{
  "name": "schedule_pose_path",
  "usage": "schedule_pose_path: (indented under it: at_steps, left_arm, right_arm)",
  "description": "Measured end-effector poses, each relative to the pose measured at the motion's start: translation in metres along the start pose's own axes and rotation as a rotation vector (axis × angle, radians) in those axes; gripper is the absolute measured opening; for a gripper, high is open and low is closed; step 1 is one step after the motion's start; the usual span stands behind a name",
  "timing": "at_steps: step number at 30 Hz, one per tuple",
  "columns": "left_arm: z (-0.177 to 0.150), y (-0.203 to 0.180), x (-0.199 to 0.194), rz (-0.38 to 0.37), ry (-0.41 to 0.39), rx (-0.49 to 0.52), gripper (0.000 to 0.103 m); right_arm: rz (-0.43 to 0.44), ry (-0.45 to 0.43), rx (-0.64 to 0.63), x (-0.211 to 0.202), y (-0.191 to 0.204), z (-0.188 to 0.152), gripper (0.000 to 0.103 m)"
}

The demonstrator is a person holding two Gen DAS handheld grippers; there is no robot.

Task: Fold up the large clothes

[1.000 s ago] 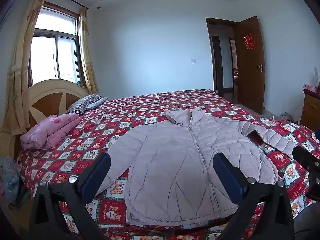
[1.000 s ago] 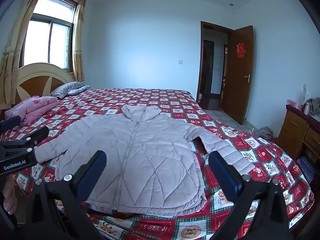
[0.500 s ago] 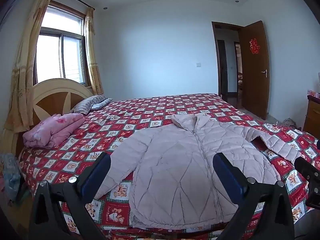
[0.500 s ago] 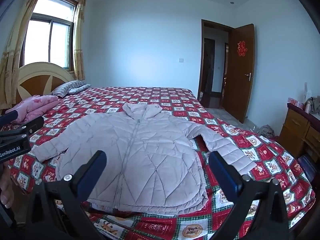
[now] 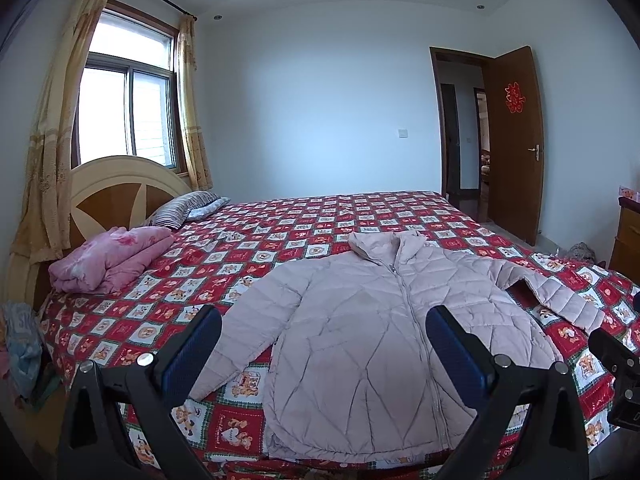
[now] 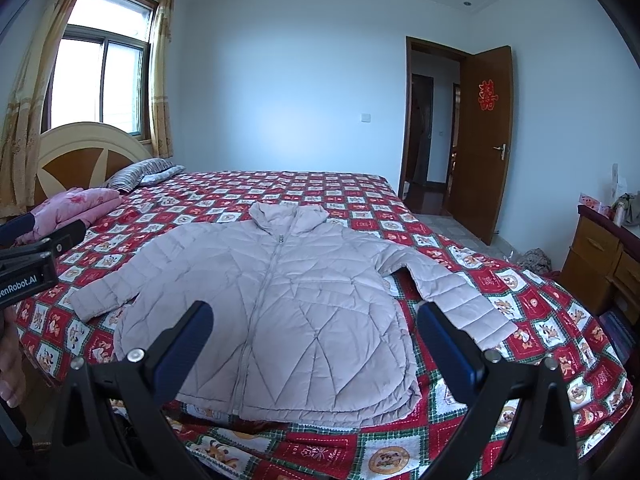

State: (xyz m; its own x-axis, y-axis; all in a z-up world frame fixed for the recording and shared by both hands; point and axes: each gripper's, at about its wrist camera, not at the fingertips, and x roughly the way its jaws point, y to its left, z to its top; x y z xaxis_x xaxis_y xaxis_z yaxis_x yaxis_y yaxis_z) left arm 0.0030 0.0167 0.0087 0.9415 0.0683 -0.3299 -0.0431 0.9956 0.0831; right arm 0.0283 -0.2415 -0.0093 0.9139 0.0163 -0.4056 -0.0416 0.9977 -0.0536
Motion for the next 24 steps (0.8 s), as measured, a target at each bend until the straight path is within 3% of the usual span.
schedule_pose_path:
  at_steps: [24]
  left_arm:
    - [0.0019, 0.0052, 0.0006, 0.007, -0.006, -0.007, 0.102]
  right_arm:
    - [0.005, 0.003, -0.002, -0.0013, 0.0046, -0.0001, 0.103]
